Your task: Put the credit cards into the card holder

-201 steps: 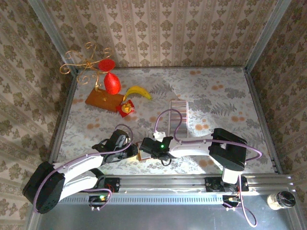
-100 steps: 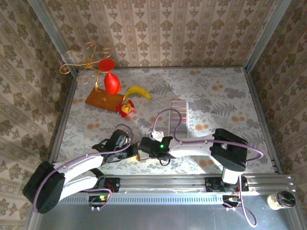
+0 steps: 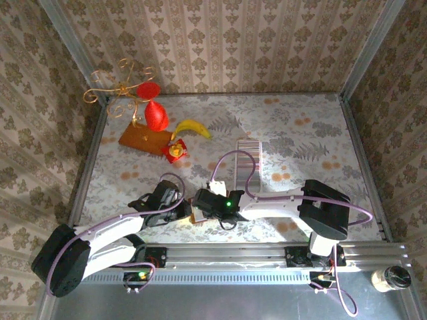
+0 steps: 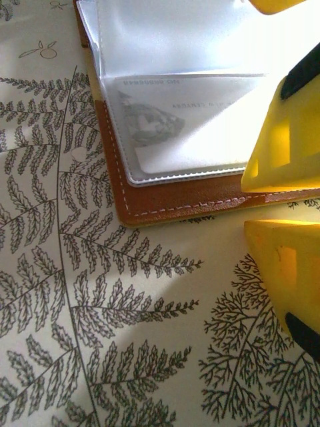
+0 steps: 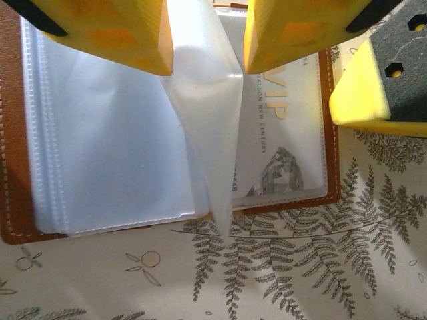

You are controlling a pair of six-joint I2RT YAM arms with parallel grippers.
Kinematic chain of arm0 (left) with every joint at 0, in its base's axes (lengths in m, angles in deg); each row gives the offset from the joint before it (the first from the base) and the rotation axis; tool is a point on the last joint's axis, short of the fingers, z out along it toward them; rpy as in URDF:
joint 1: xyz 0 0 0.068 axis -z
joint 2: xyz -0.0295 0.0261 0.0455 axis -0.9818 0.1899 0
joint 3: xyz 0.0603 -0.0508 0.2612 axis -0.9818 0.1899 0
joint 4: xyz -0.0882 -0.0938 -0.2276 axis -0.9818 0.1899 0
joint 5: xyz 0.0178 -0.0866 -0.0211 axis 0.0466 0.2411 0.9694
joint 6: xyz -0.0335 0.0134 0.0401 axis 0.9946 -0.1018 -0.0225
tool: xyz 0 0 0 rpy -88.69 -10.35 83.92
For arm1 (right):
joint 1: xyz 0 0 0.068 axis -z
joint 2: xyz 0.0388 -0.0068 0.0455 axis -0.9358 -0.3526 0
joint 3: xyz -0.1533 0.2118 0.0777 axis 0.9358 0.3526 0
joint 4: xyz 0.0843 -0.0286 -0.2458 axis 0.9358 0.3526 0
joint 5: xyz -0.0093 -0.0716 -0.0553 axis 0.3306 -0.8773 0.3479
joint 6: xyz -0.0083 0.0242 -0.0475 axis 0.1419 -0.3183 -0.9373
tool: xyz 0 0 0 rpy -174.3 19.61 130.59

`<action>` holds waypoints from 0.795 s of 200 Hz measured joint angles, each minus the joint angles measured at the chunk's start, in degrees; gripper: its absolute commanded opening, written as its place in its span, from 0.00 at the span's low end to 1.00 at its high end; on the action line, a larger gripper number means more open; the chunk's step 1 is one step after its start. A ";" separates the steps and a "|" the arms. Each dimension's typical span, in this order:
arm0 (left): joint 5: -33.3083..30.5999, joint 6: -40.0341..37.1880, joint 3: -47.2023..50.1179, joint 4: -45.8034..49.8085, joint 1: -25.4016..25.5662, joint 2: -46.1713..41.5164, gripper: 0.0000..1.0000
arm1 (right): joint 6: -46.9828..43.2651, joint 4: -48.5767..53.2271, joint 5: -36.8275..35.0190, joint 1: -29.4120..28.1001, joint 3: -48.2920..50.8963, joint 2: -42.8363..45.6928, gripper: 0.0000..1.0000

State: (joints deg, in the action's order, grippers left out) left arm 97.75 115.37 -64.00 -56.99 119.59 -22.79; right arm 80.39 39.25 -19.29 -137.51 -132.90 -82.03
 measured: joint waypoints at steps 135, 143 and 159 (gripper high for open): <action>-5.64 3.13 3.06 13.29 0.33 -15.19 0.22 | -0.13 -6.38 3.76 -0.37 0.20 -0.33 0.33; -6.99 3.26 2.47 15.61 0.31 -16.59 0.22 | -0.17 -6.40 4.00 -0.37 0.17 -0.57 0.33; -9.57 3.28 0.57 20.11 -0.09 -19.39 0.25 | -0.20 -6.82 4.48 -0.48 0.07 -1.20 0.33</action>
State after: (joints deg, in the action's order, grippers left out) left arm 88.18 118.65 -63.43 -36.88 119.50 -42.17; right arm 80.19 32.43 -14.81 -137.99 -132.83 -83.23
